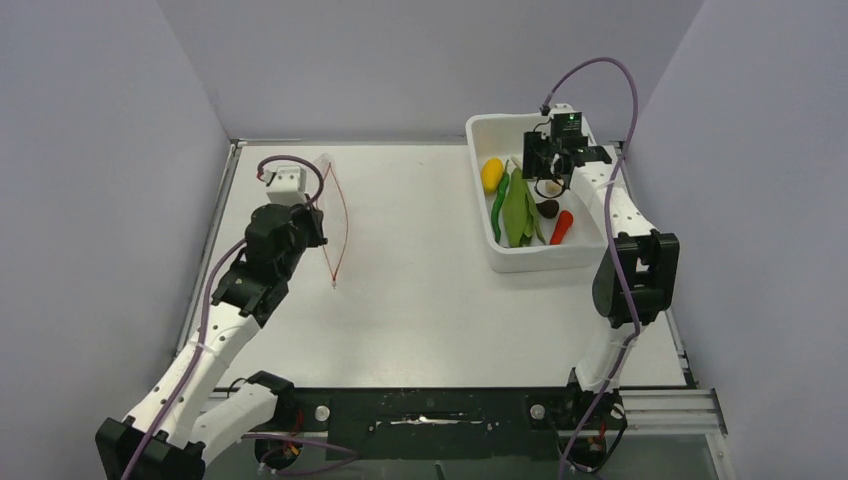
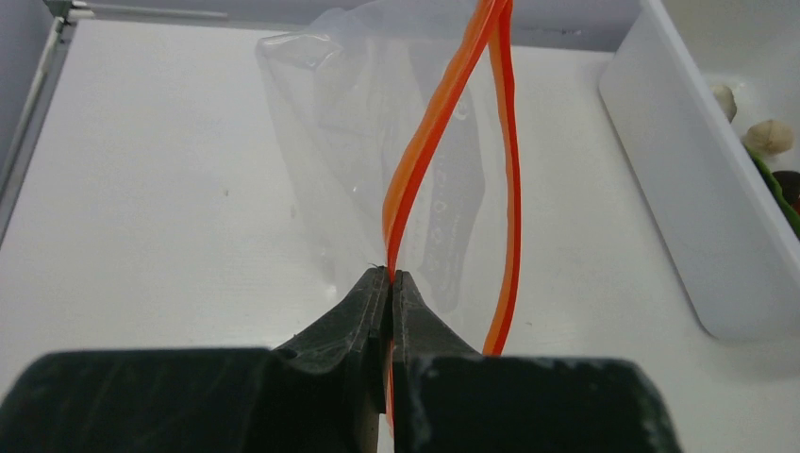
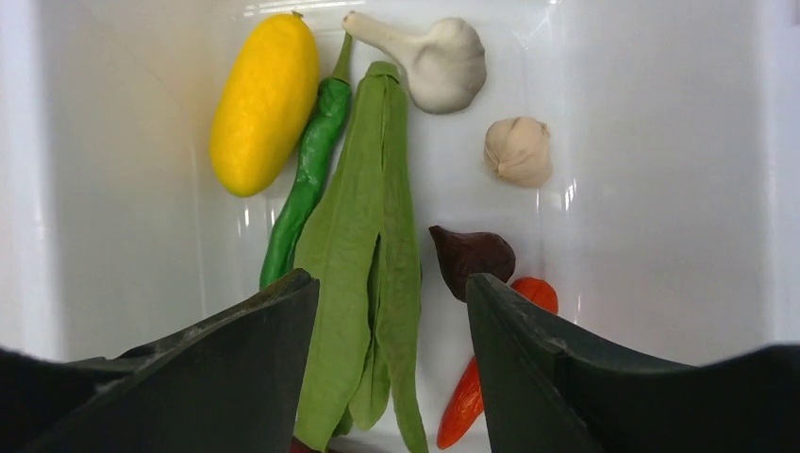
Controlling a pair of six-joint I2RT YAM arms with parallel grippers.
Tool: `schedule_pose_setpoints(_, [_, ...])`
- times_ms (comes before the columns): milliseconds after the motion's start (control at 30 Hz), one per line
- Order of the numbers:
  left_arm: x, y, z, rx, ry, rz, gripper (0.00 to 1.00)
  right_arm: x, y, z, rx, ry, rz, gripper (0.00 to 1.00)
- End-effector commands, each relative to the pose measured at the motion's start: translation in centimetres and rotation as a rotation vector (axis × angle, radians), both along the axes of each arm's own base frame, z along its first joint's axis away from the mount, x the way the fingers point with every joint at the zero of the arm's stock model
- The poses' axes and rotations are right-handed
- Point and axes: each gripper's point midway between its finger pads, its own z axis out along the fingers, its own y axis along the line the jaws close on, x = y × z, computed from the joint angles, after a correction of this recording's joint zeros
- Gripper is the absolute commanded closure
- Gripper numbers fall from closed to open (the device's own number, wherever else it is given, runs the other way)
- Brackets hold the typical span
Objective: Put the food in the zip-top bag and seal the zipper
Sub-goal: Pick up the fake vegetable from the bin.
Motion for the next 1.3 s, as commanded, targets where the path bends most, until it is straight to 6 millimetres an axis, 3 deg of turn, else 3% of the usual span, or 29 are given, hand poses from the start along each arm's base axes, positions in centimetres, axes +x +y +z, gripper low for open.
schedule_pose_setpoints(0, [0.2,-2.3,-2.8,-0.019,0.059,-0.096,1.0,1.5,0.2,-0.7,0.021,0.021,0.072,0.4])
schedule_pose_setpoints(200, [-0.6,-3.3,-6.6,-0.013,0.185,-0.155,1.0,1.9,-0.6,-5.2,0.047,0.126,0.103,0.47])
schedule_pose_setpoints(467, [-1.4,-3.3,-7.1,-0.013,0.183,-0.178,1.0,3.1,0.0,-7.5,0.08,0.161,0.132,0.5])
schedule_pose_setpoints(667, [-1.6,-3.4,-6.7,-0.018,0.165,-0.191,1.0,3.5,-0.1,-9.6,0.082,0.202,0.126,0.6])
schedule_pose_setpoints(900, [-1.8,-3.2,-6.1,-0.022,0.145,-0.184,1.0,3.3,0.2,-9.8,0.098,0.205,0.132,0.67])
schedule_pose_setpoints(1133, [-1.9,-3.1,-5.7,-0.026,0.131,-0.184,1.0,2.1,0.9,-11.5,0.126,0.231,0.139,0.9])
schedule_pose_setpoints(1267, [-1.9,-2.9,-5.5,-0.027,0.119,-0.174,1.0,1.9,0.8,-10.0,0.114,0.199,0.119,1.0])
